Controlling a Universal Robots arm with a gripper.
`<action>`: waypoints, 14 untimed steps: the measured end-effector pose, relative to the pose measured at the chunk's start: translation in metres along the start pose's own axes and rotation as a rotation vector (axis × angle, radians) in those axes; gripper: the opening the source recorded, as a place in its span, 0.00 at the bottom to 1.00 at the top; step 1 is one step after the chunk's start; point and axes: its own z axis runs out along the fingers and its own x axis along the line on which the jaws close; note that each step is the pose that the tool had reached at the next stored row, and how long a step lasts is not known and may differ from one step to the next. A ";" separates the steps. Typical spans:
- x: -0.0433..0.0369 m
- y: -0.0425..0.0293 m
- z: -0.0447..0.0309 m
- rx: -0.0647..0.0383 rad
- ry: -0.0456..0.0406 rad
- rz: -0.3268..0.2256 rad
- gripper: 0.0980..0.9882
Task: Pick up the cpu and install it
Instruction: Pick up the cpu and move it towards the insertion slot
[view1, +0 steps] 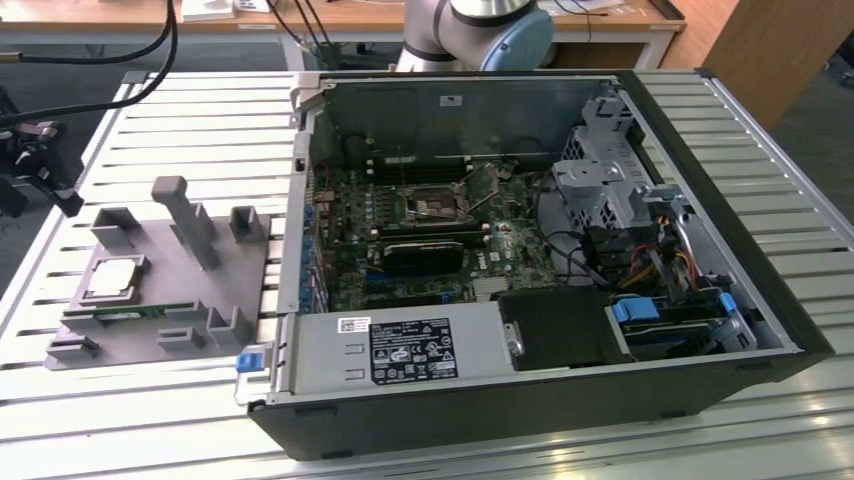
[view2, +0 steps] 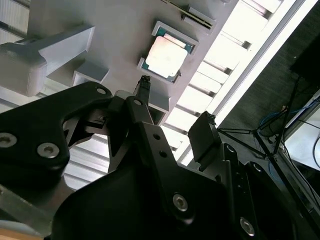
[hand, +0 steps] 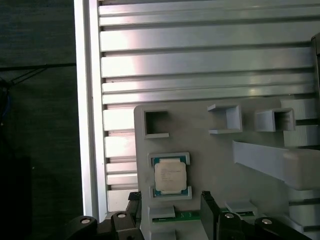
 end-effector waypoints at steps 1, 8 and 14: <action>0.0000 0.0000 0.0009 0.000 0.0000 0.000 0.55; -0.0008 -0.0003 0.0097 0.000 -0.0002 0.000 0.55; -0.0024 -0.0007 0.0192 0.000 0.0000 0.000 0.55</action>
